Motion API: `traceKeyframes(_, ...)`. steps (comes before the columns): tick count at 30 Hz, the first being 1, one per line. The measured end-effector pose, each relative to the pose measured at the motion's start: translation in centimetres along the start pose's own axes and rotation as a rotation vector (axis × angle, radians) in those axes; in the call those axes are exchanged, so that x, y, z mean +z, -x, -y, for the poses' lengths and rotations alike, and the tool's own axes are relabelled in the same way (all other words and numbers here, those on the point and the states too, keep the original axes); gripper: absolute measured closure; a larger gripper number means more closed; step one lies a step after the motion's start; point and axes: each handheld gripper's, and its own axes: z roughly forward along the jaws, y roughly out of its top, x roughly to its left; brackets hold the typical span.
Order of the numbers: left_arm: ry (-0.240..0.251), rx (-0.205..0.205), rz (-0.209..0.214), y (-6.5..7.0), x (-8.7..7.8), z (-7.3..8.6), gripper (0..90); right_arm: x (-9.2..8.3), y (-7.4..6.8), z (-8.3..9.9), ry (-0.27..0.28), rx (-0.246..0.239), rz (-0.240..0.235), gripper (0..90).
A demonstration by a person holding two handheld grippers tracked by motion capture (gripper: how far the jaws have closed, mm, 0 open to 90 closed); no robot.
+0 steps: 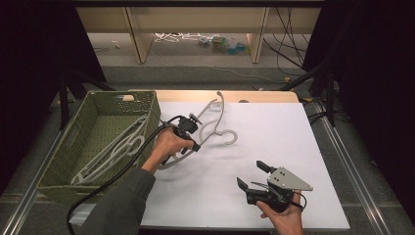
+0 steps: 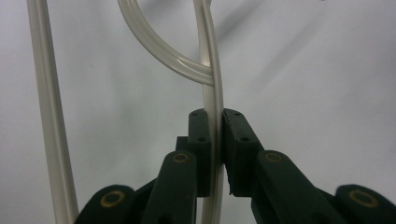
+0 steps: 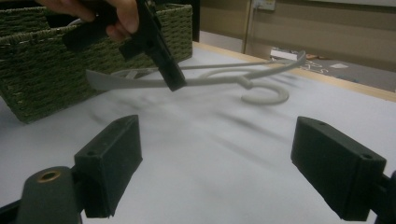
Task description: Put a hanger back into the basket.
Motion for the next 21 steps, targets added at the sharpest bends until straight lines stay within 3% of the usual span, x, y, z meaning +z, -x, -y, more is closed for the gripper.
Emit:
traceKeyframes(15, 0.118, 0.035, 0.007, -0.6, -6.5, -1.0, 82.1, 0.0, 0.0, 0.0, -0.007, -0.001, 0.002, 17.1)
traceKeyframes(18, 0.134, 0.177, 0.035, -1.6, -8.1, -1.4, 82.1, 0.1, 0.0, 0.0, 0.003, -0.001, 0.001, 17.1)
traceKeyframes(20, 0.147, 0.168, 0.034, -1.7, -9.3, -1.3, 82.1, 0.1, 0.0, 0.0, 0.003, -0.003, 0.001, 17.1)
traceKeyframes(21, 0.161, 0.194, 0.032, -1.9, -9.8, -1.4, 82.1, 0.1, 0.0, 0.1, 0.005, -0.009, 0.004, 17.0)
